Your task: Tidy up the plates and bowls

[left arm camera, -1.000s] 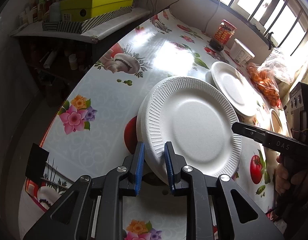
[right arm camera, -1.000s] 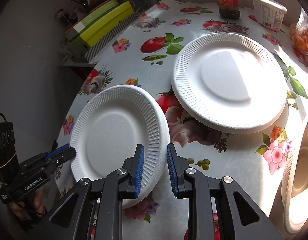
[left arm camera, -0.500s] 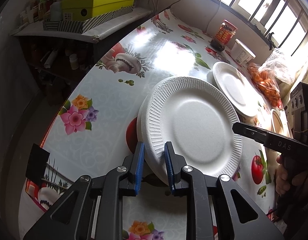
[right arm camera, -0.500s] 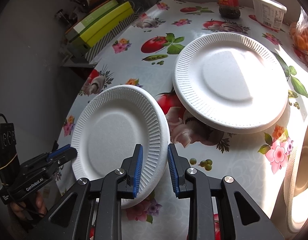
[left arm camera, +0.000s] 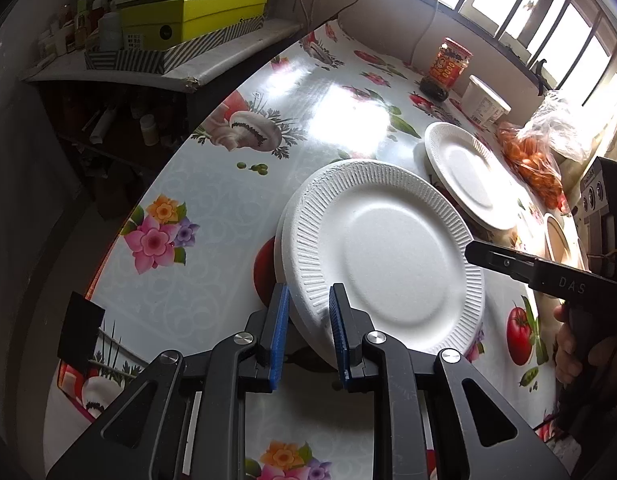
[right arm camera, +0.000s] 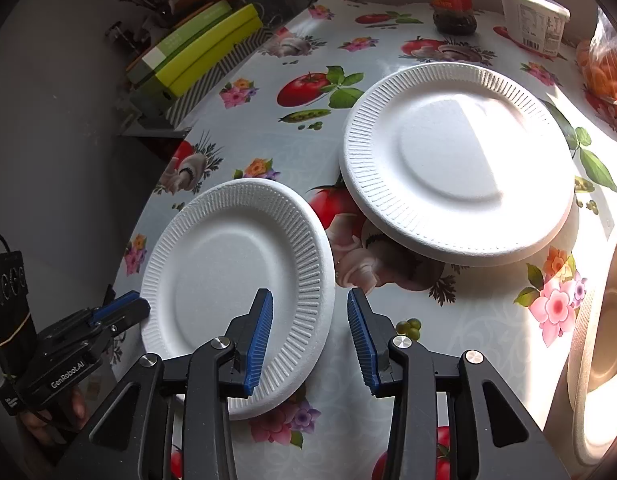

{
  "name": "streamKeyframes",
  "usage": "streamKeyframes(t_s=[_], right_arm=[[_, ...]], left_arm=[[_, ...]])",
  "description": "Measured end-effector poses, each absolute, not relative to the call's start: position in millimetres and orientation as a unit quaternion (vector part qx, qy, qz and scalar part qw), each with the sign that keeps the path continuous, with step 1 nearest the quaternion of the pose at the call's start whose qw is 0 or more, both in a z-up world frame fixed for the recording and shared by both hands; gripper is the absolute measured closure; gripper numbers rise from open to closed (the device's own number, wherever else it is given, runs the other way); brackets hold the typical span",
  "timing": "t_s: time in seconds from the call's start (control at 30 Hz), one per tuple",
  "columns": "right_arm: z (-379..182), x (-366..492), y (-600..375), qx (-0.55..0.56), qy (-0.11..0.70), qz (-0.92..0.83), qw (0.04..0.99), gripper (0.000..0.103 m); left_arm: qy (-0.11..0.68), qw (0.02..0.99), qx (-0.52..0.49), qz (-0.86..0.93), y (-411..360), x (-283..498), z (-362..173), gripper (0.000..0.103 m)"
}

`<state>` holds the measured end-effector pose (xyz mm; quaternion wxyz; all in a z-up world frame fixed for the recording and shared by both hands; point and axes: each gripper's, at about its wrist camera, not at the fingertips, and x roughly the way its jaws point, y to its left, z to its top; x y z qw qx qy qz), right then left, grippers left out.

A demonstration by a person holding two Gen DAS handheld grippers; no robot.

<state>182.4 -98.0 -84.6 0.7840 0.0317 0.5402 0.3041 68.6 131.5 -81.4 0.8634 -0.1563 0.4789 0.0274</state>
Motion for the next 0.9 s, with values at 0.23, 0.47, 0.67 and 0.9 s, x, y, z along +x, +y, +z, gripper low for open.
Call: streamKeyframes(t_s=[0.23, 0.47, 0.67, 0.9], right_arm=[[-80, 181, -98, 0.035, 0.536, 0.306, 0.786, 0.057], [-68, 177, -101, 0.033, 0.523, 0.308, 0.794, 0.051], [-58, 175, -107, 0.031, 0.516, 0.308, 0.799, 0.050], [-51, 174, -113, 0.032, 0.509, 0.306, 0.804, 0.050]], left_arm=[[0.476, 0.867, -0.143, 0.033, 129, 68, -77, 0.080], [0.467, 0.875, -0.124, 0.043, 127, 65, -64, 0.079], [0.453, 0.884, -0.107, 0.044, 121, 65, -48, 0.079], [0.443, 0.891, -0.095, 0.035, 110, 68, -36, 0.079]])
